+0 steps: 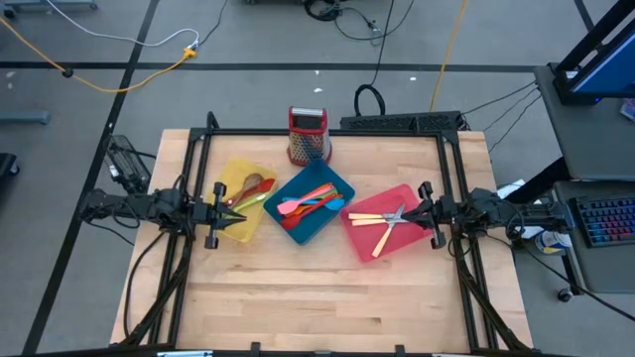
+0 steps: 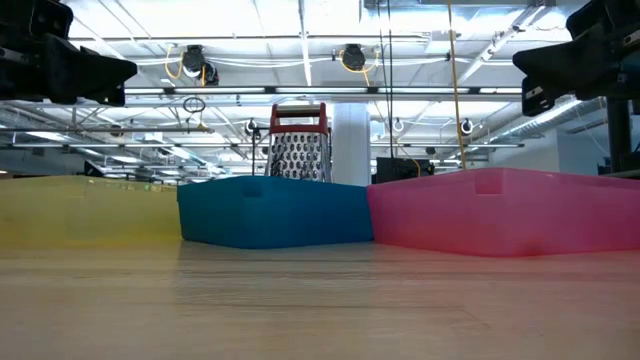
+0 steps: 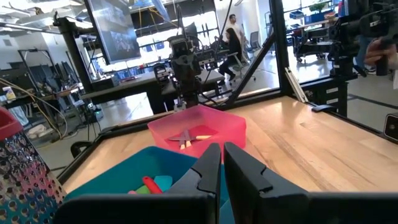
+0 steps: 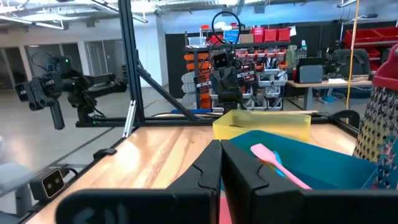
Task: Pick & Place Kitchen Items
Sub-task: Return to Home Position
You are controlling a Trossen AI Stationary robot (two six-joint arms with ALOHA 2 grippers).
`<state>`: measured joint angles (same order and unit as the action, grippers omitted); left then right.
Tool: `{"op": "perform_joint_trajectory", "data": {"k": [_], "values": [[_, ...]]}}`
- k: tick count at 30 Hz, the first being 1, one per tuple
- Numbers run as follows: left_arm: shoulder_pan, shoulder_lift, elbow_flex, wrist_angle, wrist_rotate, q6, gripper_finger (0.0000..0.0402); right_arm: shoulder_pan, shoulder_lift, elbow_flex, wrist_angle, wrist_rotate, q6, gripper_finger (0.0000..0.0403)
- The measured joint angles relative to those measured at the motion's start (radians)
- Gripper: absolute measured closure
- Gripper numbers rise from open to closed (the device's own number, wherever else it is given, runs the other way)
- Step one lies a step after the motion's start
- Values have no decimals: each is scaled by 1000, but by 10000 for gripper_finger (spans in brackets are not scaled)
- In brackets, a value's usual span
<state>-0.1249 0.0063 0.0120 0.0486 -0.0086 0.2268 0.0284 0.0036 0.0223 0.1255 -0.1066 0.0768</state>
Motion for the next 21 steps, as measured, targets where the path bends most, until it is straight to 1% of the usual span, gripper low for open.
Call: {"op": "perform_joint_trajectory", "data": {"k": [21], "values": [[0, 0, 0, 0, 0, 0, 376, 0, 0, -1, 1, 0, -10, 399]]}}
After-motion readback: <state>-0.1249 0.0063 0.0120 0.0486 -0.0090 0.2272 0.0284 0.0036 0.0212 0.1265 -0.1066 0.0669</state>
